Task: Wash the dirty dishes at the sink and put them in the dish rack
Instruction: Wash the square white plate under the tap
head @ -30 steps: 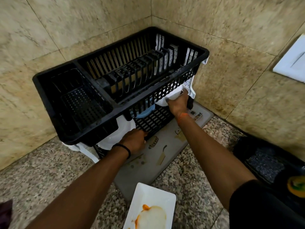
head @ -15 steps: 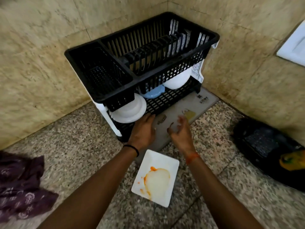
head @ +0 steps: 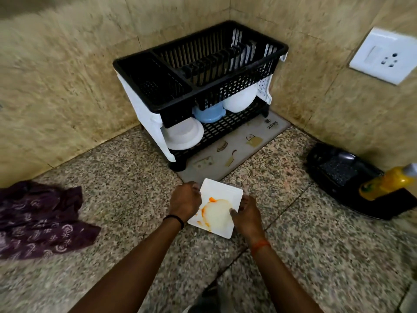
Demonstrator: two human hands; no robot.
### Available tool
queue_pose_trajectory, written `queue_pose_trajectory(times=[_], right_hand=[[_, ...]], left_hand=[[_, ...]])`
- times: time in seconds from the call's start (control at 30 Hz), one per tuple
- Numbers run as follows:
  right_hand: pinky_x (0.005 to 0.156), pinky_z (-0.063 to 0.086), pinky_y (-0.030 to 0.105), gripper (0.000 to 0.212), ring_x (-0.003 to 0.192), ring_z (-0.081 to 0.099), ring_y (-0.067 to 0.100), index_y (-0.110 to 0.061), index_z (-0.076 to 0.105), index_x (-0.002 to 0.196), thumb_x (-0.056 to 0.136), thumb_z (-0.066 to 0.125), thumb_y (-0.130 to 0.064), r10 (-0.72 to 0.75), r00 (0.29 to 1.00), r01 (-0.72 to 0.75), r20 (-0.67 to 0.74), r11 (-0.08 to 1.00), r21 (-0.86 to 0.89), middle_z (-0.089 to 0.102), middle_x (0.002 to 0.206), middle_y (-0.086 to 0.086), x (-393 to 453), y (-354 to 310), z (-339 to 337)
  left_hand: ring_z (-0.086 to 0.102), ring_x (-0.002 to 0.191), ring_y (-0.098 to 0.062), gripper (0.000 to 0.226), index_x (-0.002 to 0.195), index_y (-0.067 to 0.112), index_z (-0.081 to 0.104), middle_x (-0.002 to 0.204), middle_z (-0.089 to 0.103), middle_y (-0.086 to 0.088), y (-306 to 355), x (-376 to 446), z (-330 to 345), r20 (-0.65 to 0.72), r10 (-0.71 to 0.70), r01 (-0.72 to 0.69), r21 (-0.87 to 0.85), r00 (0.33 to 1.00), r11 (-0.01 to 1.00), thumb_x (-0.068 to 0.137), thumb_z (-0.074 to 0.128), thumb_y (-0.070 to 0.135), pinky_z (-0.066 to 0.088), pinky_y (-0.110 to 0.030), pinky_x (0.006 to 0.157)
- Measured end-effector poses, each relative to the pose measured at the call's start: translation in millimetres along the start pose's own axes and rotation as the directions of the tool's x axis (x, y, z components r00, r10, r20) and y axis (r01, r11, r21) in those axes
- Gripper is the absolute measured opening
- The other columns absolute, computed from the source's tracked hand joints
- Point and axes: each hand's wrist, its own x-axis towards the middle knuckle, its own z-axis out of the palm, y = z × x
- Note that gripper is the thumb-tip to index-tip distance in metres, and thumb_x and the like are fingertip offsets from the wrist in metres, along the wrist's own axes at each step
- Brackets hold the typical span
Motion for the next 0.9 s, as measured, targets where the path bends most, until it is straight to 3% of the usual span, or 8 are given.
queue_pose_trajectory(times=[0.1,0.2,0.4,0.63,0.73,0.8,0.9], right_hand=[[0.075,0.045,0.022,0.04,0.104,0.065,0.027,0.002,0.062,0.117,0.077,0.064,0.007,0.033,0.999,-0.033,-0.01,0.998,-0.047,0.068,0.115,0.018,-4,-3,-4],[0.07,0.041,0.018,0.037,0.098,0.066,0.025,0.002,0.065,0.114,0.077,0.066,0.008,0.032,0.999,-0.031,0.004,0.999,-0.04,0.07,0.11,0.017,-7,-4,-9],[0.087,0.053,0.039,0.031,0.094,0.063,0.025,-0.003,0.065,0.105,0.077,0.068,0.009,0.003,1.0,-0.002,-0.013,0.996,0.091,0.068,0.102,0.017,-9,-10,-38],[0.089,0.054,0.052,0.032,0.103,0.064,0.034,-0.002,0.061,0.112,0.082,0.065,0.009,0.013,0.997,0.005,-0.072,0.969,0.248,0.067,0.108,0.016,-37,2,-114],[0.089,0.054,0.051,0.034,0.103,0.065,0.032,0.0,0.062,0.116,0.083,0.064,0.009,0.046,0.992,-0.01,-0.115,0.954,0.299,0.068,0.113,0.017,-57,22,-162],[0.085,0.056,0.051,0.031,0.101,0.066,0.032,-0.002,0.064,0.113,0.083,0.065,0.008,0.068,0.986,-0.015,-0.153,0.946,0.324,0.069,0.111,0.017,-72,38,-194],[0.075,0.058,0.043,0.028,0.095,0.066,0.029,-0.002,0.063,0.11,0.084,0.064,0.008,0.11,0.965,-0.01,-0.237,0.922,0.386,0.068,0.108,0.015,-102,69,-251]], left_hand=[[0.063,0.092,-0.033,0.024,0.084,0.007,0.071,0.094,0.071,-0.012,-4,0,4,0.103,-0.133,0.139,-0.053,0.986,0.989,0.082,0.054,0.023,0.047,-0.034,0.075],[0.064,0.096,-0.029,0.014,0.09,0.007,0.073,0.096,0.072,-0.01,-3,-5,6,0.126,-0.185,0.201,-0.134,0.975,0.97,0.08,0.065,0.013,0.048,-0.031,0.079],[0.066,0.092,-0.028,0.011,0.091,0.006,0.07,0.094,0.071,-0.015,15,-17,1,0.121,-0.217,0.248,-0.409,0.969,0.878,0.081,0.067,0.003,0.049,-0.031,0.079],[0.061,0.075,-0.018,0.012,0.101,0.012,0.064,0.09,0.066,-0.004,79,-50,-9,0.349,-0.094,0.341,-0.764,0.933,0.548,0.089,0.062,0.008,0.048,-0.025,0.062],[0.062,0.075,-0.022,0.01,0.091,0.018,0.062,0.09,0.067,-0.006,116,-68,10,0.472,0.055,0.392,-0.786,0.88,0.478,0.093,0.057,0.01,0.048,-0.032,0.072],[0.064,0.067,-0.02,0.014,0.086,0.017,0.059,0.081,0.069,-0.005,146,-82,25,0.538,0.134,0.439,-0.786,0.832,0.434,0.095,0.052,0.007,0.05,-0.032,0.067],[0.067,0.062,-0.016,0.015,0.086,0.015,0.057,0.075,0.072,-0.003,201,-108,54,0.616,0.24,0.474,-0.754,0.751,0.454,0.096,0.05,0.007,0.054,-0.03,0.061]])
